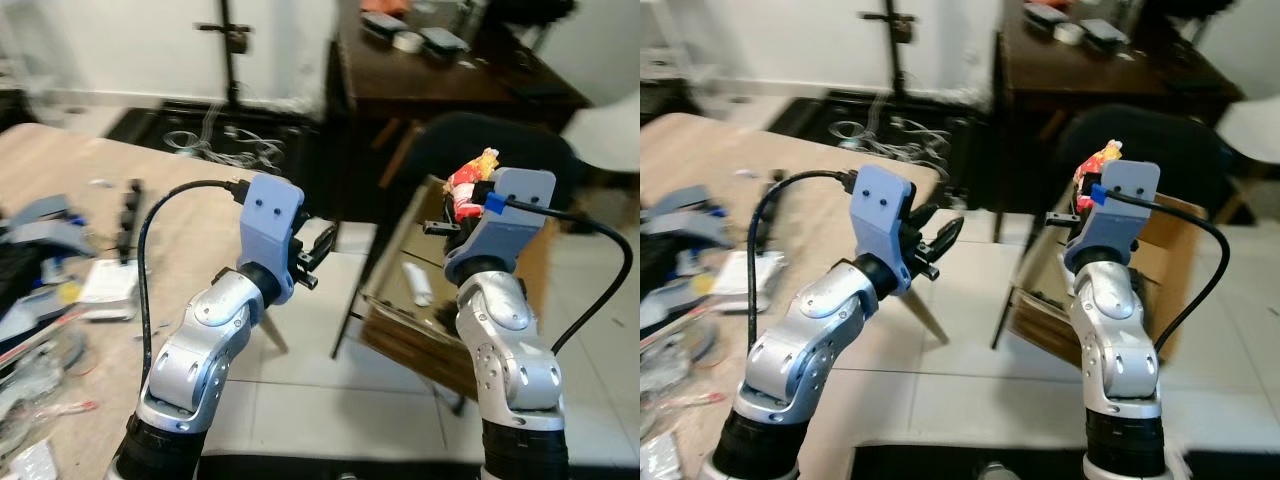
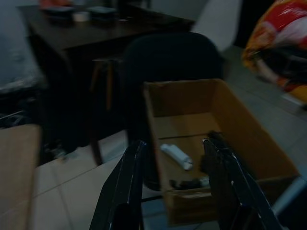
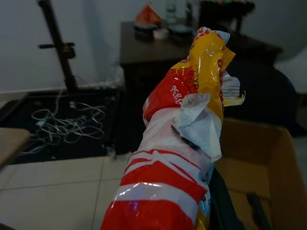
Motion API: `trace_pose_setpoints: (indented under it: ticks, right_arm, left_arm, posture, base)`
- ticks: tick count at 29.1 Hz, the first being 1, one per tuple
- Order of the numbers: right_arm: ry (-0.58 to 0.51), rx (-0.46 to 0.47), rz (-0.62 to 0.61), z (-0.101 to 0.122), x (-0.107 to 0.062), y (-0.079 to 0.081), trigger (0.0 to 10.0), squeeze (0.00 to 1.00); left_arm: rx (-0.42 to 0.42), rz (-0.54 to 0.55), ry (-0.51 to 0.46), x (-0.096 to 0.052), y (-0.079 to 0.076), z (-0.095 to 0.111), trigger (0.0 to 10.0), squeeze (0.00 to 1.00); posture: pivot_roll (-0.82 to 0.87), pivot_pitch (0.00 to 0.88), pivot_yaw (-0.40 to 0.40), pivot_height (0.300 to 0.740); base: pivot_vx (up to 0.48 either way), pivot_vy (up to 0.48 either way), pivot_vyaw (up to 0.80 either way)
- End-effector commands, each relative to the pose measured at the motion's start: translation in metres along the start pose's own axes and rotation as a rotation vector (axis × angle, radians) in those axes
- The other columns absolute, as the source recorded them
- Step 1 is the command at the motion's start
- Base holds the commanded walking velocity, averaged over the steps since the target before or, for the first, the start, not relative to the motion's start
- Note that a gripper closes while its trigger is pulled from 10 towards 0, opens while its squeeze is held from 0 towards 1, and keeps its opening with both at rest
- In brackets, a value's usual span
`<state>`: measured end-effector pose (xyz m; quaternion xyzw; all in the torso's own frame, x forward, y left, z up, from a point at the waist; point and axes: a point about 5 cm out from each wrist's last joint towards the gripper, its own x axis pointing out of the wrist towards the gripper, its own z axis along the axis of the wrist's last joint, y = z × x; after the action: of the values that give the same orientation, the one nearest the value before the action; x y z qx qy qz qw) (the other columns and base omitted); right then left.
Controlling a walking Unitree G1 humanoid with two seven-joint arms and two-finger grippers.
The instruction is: Picking trash to rubbish bin
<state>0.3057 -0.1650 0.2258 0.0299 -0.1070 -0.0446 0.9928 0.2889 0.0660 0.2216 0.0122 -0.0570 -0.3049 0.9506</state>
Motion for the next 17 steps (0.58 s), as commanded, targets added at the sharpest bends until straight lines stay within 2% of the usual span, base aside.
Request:
trace_pose_setpoints:
  ticks: [1,13,17]
  right_arm:
    - [0.013,0.004,-0.003,-0.001,-0.003,0.0,10.0,0.0]
    - [0.043,0.031,-0.019,-0.006,-0.003,-0.003,10.0,0.0]
    - [0.078,0.044,-0.02,-0.012,-0.002,-0.005,10.0,0.0]
  left_arm:
    - [-0.006,-0.007,0.006,-0.003,-0.001,-0.001,10.0,0.0]
    - [-0.018,0.016,0.017,-0.002,0.002,-0.001,10.0,0.0]
    - [-0.026,0.039,0.022,-0.001,0.004,-0.002,10.0,0.0]
  posture:
    - [0.05,0.145,0.026,0.74]
    - [0.05,0.154,0.032,0.74]
    - [0.05,0.162,0.035,0.74]
  base:
    - [0.0,0.0,-0.8]
    - [0.0,0.0,-0.77]
    - [0.0,0.0,0.0]
